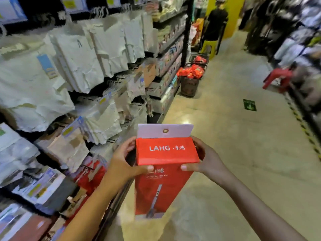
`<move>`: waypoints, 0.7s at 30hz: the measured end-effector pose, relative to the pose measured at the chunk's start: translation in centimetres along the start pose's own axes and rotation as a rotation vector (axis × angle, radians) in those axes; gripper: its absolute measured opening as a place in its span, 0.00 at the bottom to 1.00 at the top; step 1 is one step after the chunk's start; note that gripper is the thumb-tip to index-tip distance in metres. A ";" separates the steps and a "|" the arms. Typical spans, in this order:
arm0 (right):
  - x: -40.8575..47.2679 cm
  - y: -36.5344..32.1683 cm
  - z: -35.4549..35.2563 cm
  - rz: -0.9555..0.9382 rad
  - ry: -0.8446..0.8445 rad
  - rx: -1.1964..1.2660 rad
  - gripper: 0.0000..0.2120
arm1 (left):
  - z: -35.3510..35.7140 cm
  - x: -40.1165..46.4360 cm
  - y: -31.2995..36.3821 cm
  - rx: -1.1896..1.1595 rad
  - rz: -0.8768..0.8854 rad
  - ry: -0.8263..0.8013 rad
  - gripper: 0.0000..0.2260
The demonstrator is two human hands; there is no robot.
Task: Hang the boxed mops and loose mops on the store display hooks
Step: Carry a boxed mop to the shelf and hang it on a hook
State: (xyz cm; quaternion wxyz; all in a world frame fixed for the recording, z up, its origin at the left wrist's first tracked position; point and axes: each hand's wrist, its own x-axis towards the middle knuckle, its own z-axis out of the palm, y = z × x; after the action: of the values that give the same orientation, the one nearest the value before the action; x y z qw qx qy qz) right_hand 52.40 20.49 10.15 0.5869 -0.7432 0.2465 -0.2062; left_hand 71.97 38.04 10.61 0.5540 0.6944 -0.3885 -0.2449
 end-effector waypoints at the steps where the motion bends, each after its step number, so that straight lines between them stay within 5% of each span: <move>1: -1.4 -0.5 -1.3 -0.007 0.021 0.004 0.41 | 1.1 0.1 0.9 -0.008 0.019 -0.025 0.41; 21: -34.3 0.5 -26.2 0.042 0.875 -0.022 0.40 | 37.2 -5.8 16.9 -0.146 0.253 -0.741 0.33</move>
State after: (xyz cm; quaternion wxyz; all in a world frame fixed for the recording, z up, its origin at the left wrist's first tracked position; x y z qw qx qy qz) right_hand 9.55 21.08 14.98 0.4233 -0.5867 0.4890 -0.4872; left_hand 35.41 19.76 16.44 0.4501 0.4647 -0.6260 -0.4355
